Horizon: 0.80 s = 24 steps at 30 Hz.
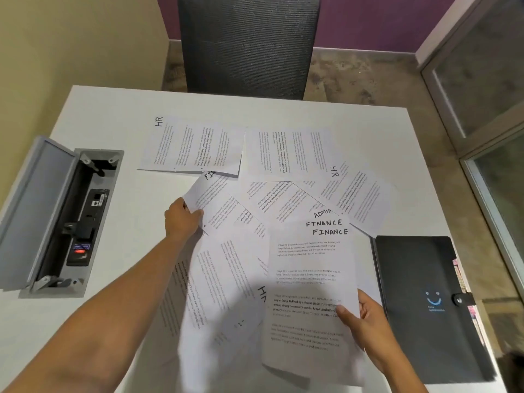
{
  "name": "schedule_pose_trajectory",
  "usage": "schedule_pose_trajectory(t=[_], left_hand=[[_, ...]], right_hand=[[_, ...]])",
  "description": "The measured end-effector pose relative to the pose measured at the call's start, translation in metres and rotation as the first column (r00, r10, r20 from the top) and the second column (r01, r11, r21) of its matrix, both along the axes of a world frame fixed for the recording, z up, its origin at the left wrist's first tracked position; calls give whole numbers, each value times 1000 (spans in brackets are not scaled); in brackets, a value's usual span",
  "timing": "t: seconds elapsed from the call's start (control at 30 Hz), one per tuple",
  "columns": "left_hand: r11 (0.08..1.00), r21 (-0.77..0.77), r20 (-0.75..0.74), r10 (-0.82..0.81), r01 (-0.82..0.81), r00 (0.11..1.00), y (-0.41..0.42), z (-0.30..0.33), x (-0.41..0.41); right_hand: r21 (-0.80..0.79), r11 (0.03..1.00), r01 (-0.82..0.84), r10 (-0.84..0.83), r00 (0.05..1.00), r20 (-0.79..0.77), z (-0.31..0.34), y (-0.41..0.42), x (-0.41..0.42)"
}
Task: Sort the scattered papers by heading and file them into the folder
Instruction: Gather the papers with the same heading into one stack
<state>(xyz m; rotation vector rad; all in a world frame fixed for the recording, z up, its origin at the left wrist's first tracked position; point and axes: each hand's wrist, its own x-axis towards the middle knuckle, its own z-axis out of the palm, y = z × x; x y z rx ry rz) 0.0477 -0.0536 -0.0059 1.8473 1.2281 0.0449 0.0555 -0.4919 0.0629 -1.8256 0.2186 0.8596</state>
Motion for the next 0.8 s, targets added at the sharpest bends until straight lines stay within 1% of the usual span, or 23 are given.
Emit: schedule_pose_trajectory(t=[0.17,0.27,0.37,0.47,0.57,0.7,0.8], left_hand=[[979,-192,82,90,-73,993,-12,16,-28],[967,-225,195,167,-122,966,-26,33,-46],[983,-150,285,144,-104,948,-43,57,-60],[989,-70,344,147,-131,928,-54,77,-71],[989,-38,412,145,-142,900,-62,97,-80],[996,57,492,33,-70,870,-74,119,-94],[992,115,567,-27,-47,824,-79,132,-103]], right_hand=[[8,1000,-27,27,999,28,6,-2,-4],[13,999,-35,34,999,42,6,-4,-6],[-17,999,-50,51,996,71,4,-5,-11],[-56,996,-63,68,994,87,3,-2,-18],[-64,995,-71,76,993,92,3,0,-24],[-68,996,-54,61,993,105,4,0,-29],[-58,997,-46,53,992,116,7,0,-32]])
